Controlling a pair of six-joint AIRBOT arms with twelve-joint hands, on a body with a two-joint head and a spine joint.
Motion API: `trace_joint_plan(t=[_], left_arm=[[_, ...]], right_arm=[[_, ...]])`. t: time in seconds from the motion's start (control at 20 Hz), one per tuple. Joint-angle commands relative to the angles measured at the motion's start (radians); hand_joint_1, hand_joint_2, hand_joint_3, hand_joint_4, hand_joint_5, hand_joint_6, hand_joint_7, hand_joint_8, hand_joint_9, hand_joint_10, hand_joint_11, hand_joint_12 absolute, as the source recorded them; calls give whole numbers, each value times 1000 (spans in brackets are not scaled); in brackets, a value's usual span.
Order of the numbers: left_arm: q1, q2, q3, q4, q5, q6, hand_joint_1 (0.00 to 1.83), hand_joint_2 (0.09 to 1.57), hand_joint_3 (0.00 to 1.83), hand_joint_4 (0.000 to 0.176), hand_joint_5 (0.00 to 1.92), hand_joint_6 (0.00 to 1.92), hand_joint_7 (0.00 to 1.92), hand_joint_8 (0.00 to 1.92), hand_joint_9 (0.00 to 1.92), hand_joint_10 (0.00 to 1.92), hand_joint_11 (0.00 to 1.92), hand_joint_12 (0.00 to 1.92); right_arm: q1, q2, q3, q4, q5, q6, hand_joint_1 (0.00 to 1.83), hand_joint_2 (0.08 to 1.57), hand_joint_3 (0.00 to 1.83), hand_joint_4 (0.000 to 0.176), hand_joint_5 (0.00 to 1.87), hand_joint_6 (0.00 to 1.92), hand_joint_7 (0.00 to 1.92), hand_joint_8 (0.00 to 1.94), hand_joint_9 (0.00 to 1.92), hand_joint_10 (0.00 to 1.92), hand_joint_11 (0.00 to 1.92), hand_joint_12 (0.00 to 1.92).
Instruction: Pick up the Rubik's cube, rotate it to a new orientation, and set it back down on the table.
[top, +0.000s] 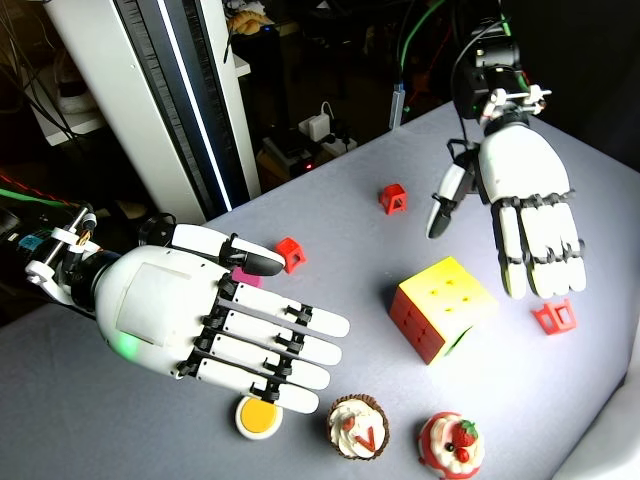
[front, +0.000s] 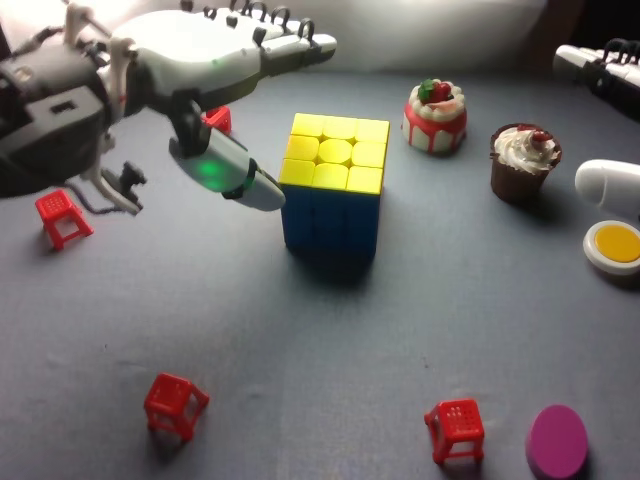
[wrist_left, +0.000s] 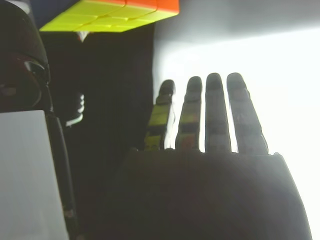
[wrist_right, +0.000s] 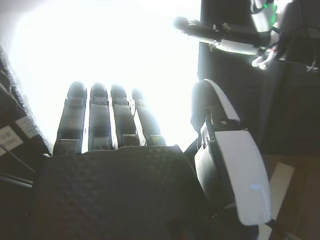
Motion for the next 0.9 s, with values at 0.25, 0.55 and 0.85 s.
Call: trace_joint_plan(t=[0.25,0.55,0.85], left_arm=[[-36,-52,40,35,8,-5,812,787,8,96,0,0,0,0,0,0,0,221],[-26,-104,76,33,44,-6,691,880,3,56,0,0,0,0,0,0,39,21],[-2,-139,117,-72,42,-9,611,880,0,67,0,0,0,0,0,0,0,687]], right_arm=[[-2,-7,4,14,120,6,231,1406,11,0,0,0,0,0,0,0,0,0],[-13,-17,7,22,121,6,253,1396,0,0,0,0,0,0,0,0,0,0],[-20,-24,7,26,121,6,254,1396,0,0,0,0,0,0,0,0,0,0]])
